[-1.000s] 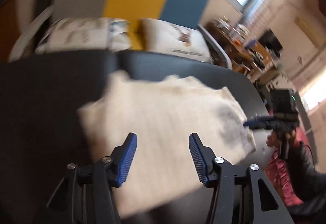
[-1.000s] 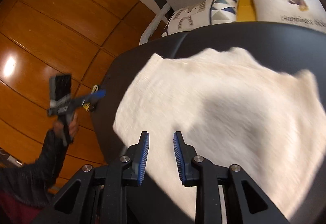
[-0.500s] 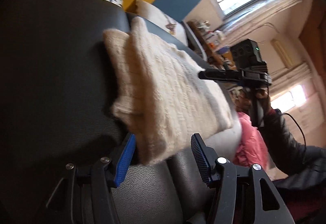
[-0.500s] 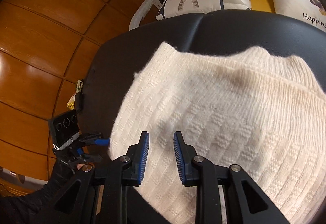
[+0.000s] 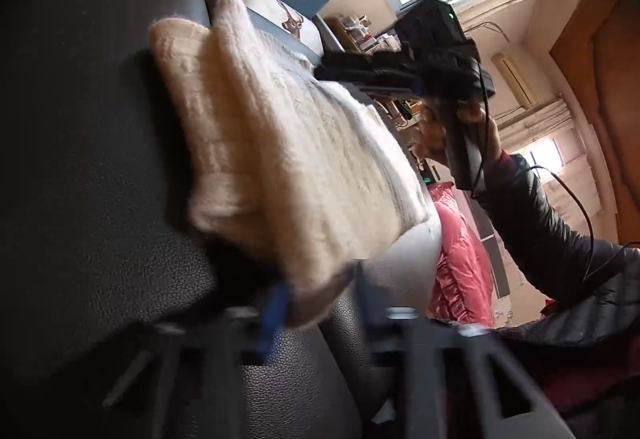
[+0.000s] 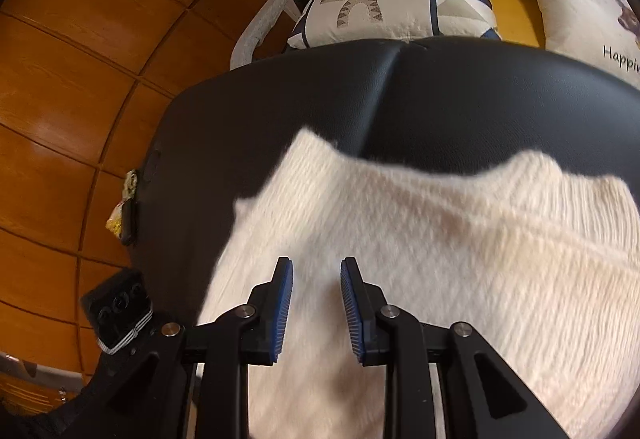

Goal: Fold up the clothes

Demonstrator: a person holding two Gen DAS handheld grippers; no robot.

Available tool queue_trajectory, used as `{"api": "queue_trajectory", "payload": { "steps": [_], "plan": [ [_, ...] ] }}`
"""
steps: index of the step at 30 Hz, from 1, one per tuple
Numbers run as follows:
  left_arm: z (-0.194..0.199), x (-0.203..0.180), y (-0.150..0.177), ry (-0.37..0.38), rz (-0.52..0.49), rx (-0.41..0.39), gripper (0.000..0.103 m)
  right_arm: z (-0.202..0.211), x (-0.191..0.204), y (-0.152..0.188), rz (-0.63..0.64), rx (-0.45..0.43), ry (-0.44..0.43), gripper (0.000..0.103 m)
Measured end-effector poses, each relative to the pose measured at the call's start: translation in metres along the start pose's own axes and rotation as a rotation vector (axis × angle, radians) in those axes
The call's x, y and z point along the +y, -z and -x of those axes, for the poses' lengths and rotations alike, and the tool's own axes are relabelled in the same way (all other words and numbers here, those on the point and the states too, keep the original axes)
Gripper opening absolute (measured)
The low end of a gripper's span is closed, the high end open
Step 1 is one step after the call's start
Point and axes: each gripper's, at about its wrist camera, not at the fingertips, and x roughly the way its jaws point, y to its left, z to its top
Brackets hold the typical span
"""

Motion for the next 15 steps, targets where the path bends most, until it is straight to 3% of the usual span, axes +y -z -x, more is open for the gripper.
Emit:
{"api": "queue_trajectory", "payload": {
  "steps": [3, 5, 10, 15],
  "plan": [
    [0.001, -0.009, 0.012, -0.064, -0.032, -0.019, 0.01, -0.013, 0.002, -0.005, 0.016, 0.024, 0.06, 0.026],
    [0.004, -0.014, 0.018, -0.094, -0.025, -0.033, 0.01, -0.027, 0.0, -0.004, 0.04, 0.065, 0.156, 0.021],
    [0.005, -0.028, 0.028, -0.163, -0.011, -0.017, 0.011, -0.022, -0.013, -0.002, -0.022, 0.036, 0.059, 0.021],
    [0.038, -0.033, 0.029, -0.186, 0.068, -0.051, 0.035, 0.008, -0.01, 0.008, 0.015, -0.01, -0.005, 0.023]
  ]
}}
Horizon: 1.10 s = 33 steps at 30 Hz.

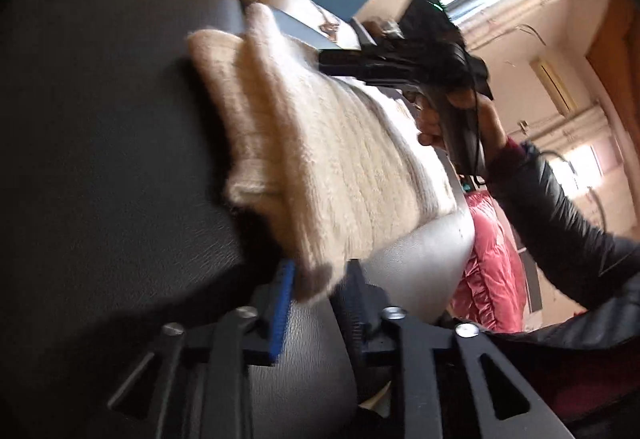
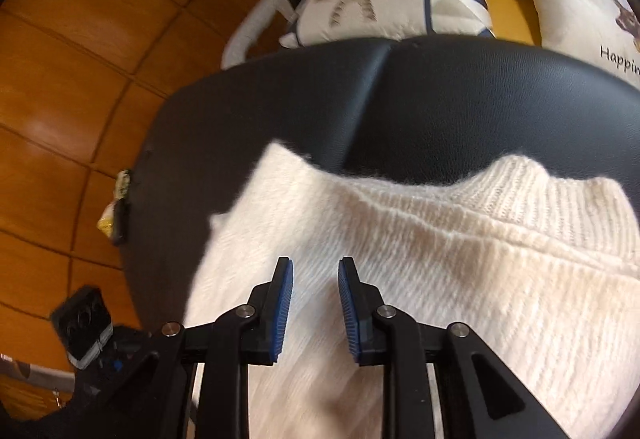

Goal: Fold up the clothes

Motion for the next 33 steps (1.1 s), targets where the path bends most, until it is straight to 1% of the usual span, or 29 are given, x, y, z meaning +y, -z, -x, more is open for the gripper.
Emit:
{"api": "queue_trajectory", "payload": {
  "steps": [2, 3, 5, 7, 8, 10, 12, 13, 14, 15, 17, 18, 20, 22, 24, 25, 27, 29, 31, 33],
  "plan": [
    [0.017, -0.006, -0.008, -0.007, 0.003, -0.064, 0.039, 0.012, 0.001, 0.007, 0.02, -0.005, 0.002, 0.023],
    [0.02, -0.009, -0.013, -0.007, 0.0, -0.088, 0.042, 0.019, 0.001, 0.012, 0.027, -0.006, 0.008, 0.023],
    [0.017, -0.02, -0.029, -0.014, -0.015, -0.123, 0.044, 0.032, -0.003, 0.021, 0.031, -0.011, 0.025, 0.023],
    [0.002, -0.031, -0.048, -0.005, -0.038, -0.13, 0.044, 0.045, -0.012, 0.03, 0.021, -0.019, 0.057, 0.023],
    [-0.011, -0.034, -0.057, -0.017, -0.039, -0.127, 0.045, 0.051, -0.017, 0.034, 0.014, -0.024, 0.076, 0.023],
    [-0.035, -0.037, -0.073, -0.043, -0.039, -0.111, 0.045, 0.066, -0.036, 0.041, -0.03, -0.038, 0.092, 0.023],
    [-0.058, -0.035, -0.079, -0.072, -0.014, -0.084, 0.045, 0.077, -0.054, 0.047, -0.061, -0.054, 0.104, 0.023],
    [-0.067, -0.031, -0.08, -0.117, -0.004, -0.063, 0.045, 0.079, -0.065, 0.048, -0.083, -0.059, 0.102, 0.023],
    [-0.067, -0.021, -0.081, -0.148, 0.005, -0.052, 0.039, 0.081, -0.076, 0.05, -0.105, -0.063, 0.102, 0.023],
    [-0.069, -0.017, -0.08, -0.158, 0.006, -0.052, 0.03, 0.079, -0.084, 0.053, -0.12, -0.054, 0.11, 0.023],
    [-0.065, -0.011, -0.075, -0.166, 0.034, -0.067, 0.022, 0.074, -0.1, 0.06, -0.149, -0.038, 0.123, 0.022],
    [-0.063, -0.009, -0.075, -0.163, 0.046, -0.068, 0.022, 0.071, -0.105, 0.062, -0.156, -0.036, 0.107, 0.022],
    [-0.059, -0.013, -0.076, -0.182, 0.055, -0.068, 0.022, 0.071, -0.11, 0.064, -0.173, -0.07, 0.067, 0.022],
    [-0.062, -0.023, -0.081, -0.2, 0.052, -0.081, 0.025, 0.08, -0.113, 0.069, -0.193, -0.097, 0.033, 0.022],
    [-0.061, -0.036, -0.086, -0.234, 0.029, -0.12, 0.035, 0.093, -0.115, 0.077, -0.199, -0.125, 0.015, 0.022],
    [-0.06, -0.043, -0.087, -0.228, 0.014, -0.133, 0.036, 0.103, -0.119, 0.083, -0.208, -0.152, 0.001, 0.024],
    [-0.061, -0.059, -0.091, -0.212, -0.019, -0.144, 0.047, 0.131, -0.135, 0.104, -0.263, -0.217, -0.052, 0.024],
    [-0.067, -0.069, -0.093, -0.208, -0.037, -0.133, 0.047, 0.162, -0.157, 0.132, -0.32, -0.28, -0.057, 0.024],
    [-0.076, -0.075, -0.095, -0.187, -0.033, -0.119, 0.047, 0.182, -0.173, 0.156, -0.371, -0.296, -0.04, 0.024],
    [-0.081, -0.078, -0.092, -0.204, -0.018, -0.12, 0.047, 0.2, -0.189, 0.183, -0.415, -0.331, -0.022, 0.029]
  ]
}}
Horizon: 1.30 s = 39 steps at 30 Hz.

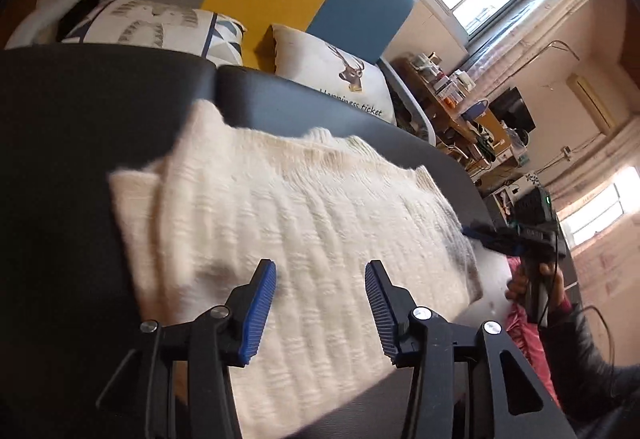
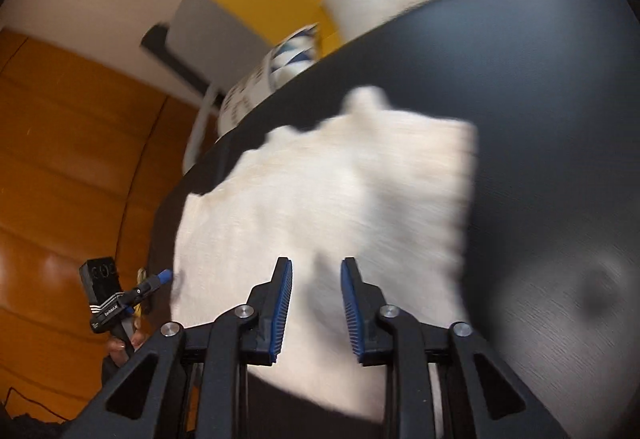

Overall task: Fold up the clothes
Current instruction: 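Grasp the sweater edge with the right gripper while the left gripper holds the fold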

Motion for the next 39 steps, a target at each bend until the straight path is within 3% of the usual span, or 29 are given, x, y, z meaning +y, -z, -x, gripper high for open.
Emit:
{"api": "queue_trajectory", "payload": {
  "steps": [2, 6, 10, 14, 17, 20, 25, 27, 31, 37, 39],
  "plan": [
    [-0.004, -0.006, 0.007, 0.008, 0.023, 0.003, 0.047, 0.023, -0.028, 0.008, -0.058, -0.047, -0.02, 0.034],
    [-0.011, -0.008, 0.022, -0.055, 0.064, 0.011, 0.047, 0.034, -0.069, 0.02, -0.159, -0.076, -0.029, 0.039],
    [-0.006, -0.012, 0.03, -0.139, 0.055, 0.01, 0.048, 0.019, -0.073, 0.021, -0.153, -0.053, -0.06, 0.039],
    [0.003, -0.016, 0.031, -0.27, -0.012, -0.008, 0.06, 0.005, -0.07, 0.018, -0.129, -0.022, -0.059, 0.053],
    [0.024, 0.003, 0.027, -0.228, 0.08, -0.026, 0.061, 0.01, -0.064, 0.022, -0.101, -0.037, -0.075, 0.053],
    [0.054, 0.037, 0.023, -0.141, 0.228, -0.076, 0.073, 0.019, -0.053, 0.028, -0.071, -0.083, -0.137, 0.054],
    [0.075, 0.085, 0.031, -0.05, 0.359, -0.088, 0.073, -0.003, -0.022, 0.028, -0.047, -0.041, -0.195, 0.054],
    [0.066, 0.095, 0.031, -0.039, 0.361, -0.039, 0.073, -0.014, -0.01, 0.027, -0.052, -0.024, -0.193, 0.054],
    [0.051, 0.103, 0.023, -0.092, 0.307, -0.01, 0.073, -0.032, 0.013, 0.024, -0.054, 0.001, -0.183, 0.054],
    [0.029, 0.108, 0.012, -0.044, 0.229, 0.04, 0.074, -0.045, 0.028, 0.024, -0.026, 0.052, -0.091, 0.054],
    [0.024, 0.108, 0.009, -0.006, 0.211, 0.037, 0.081, -0.047, 0.029, 0.023, -0.023, 0.056, -0.058, 0.054]
  ]
}}
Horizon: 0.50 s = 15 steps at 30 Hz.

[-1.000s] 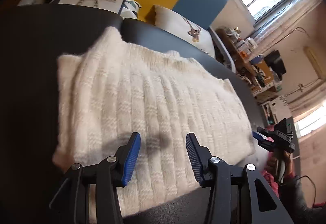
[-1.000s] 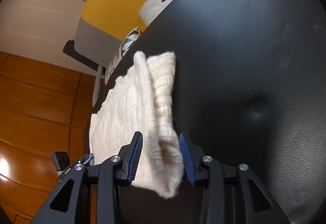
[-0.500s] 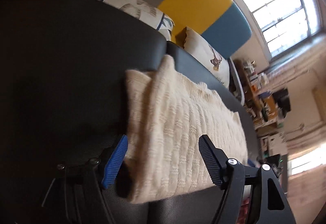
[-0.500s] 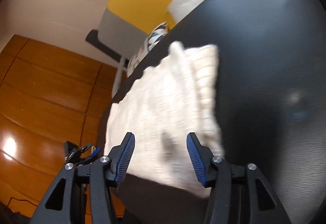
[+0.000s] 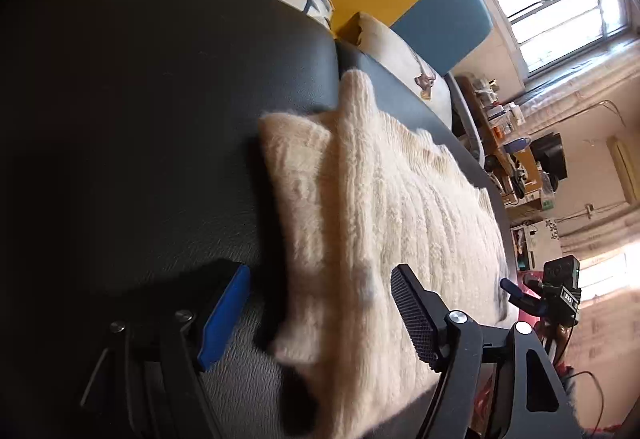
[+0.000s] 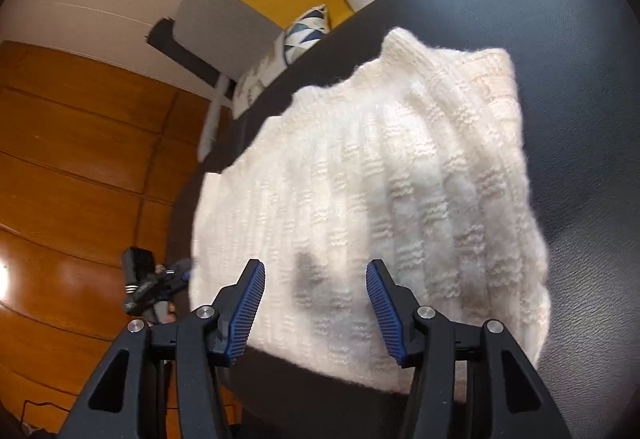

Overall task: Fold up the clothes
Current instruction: 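Grasp the sweater edge with the right gripper while the left gripper holds the fold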

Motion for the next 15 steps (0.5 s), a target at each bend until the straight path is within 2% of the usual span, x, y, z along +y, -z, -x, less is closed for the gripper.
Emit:
{"api": "queue_trajectory", "payload": {
  "steps": [4, 7, 10, 13, 14, 15],
  "plan": [
    [-0.008, -0.001, -0.003, 0.121, -0.003, 0.021, 0.08, -0.003, -0.004, -0.004, -0.02, 0.002, 0.023, 0.054],
    [-0.012, -0.003, -0.001, 0.147, -0.021, 0.021, 0.079, -0.004, -0.003, -0.005, -0.017, 0.003, 0.026, 0.054],
    [-0.009, 0.007, 0.0, 0.203, 0.024, 0.033, 0.074, -0.005, -0.001, -0.007, -0.005, 0.012, 0.024, 0.054],
    [-0.007, 0.019, 0.004, 0.22, 0.058, 0.063, 0.051, -0.006, 0.002, -0.008, 0.013, 0.017, 0.043, 0.054],
    [-0.008, 0.023, 0.004, 0.222, 0.08, 0.067, 0.039, -0.007, 0.002, -0.009, 0.012, 0.018, 0.044, 0.054],
    [-0.009, 0.028, 0.004, 0.228, 0.107, 0.07, 0.038, -0.007, 0.001, -0.009, 0.011, 0.019, 0.043, 0.054]
  ]
}}
